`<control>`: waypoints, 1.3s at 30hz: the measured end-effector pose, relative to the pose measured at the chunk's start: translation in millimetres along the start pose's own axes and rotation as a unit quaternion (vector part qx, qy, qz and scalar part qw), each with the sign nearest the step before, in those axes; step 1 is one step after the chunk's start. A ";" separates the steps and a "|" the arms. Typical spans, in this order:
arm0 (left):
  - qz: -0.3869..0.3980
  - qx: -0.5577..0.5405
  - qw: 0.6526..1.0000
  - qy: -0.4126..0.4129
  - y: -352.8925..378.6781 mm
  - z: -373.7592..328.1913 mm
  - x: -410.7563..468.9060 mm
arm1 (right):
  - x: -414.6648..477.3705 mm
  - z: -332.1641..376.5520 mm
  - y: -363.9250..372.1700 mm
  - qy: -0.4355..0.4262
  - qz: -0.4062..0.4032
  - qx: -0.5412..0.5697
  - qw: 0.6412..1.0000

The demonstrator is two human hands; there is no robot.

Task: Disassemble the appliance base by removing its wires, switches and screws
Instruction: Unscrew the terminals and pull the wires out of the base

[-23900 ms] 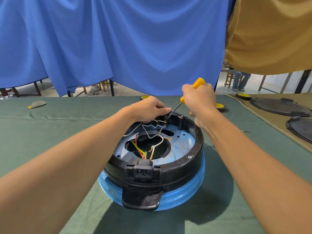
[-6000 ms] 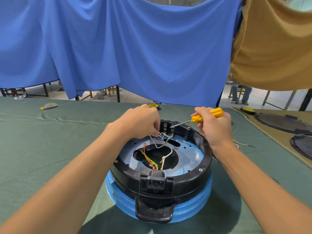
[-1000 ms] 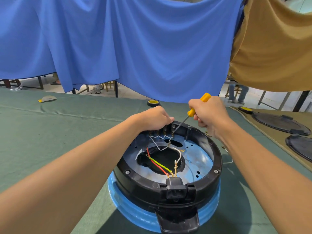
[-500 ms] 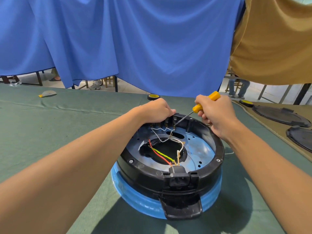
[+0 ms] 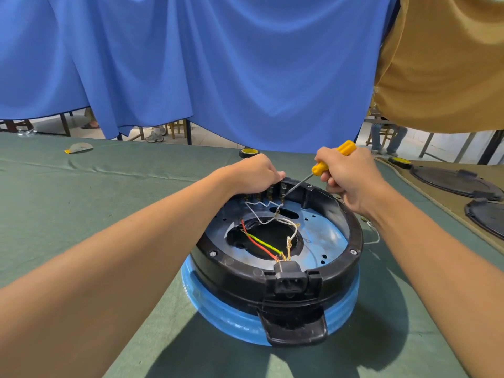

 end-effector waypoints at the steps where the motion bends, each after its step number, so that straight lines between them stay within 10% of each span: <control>1: -0.001 0.002 1.000 0.000 0.0 -0.2 0.0 | 4.3 3.4 2.8 0.005 0.003 -0.003 1.000; 12: -0.007 0.008 1.000 0.007 -0.8 0.7 2.2 | 16.4 12.4 15.4 -0.001 -0.010 -0.038 0.999; 22: -0.007 0.009 1.000 0.014 -0.6 0.3 2.7 | -33.4 -0.3 -10.1 -0.236 -0.043 -0.141 0.960; 39: -0.011 0.008 1.000 0.019 -0.5 0.8 1.8 | -33.3 -3.4 -11.3 -0.241 -0.049 -0.107 0.963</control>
Point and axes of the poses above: each hand's wrist, its own x-axis towards the middle knuckle, its own y-axis out of the palm, z = x × y, the point moved 4 cm from there along x, towards the middle knuckle, and after that the axes turned 4 degrees about y, right-handed, at the moved point
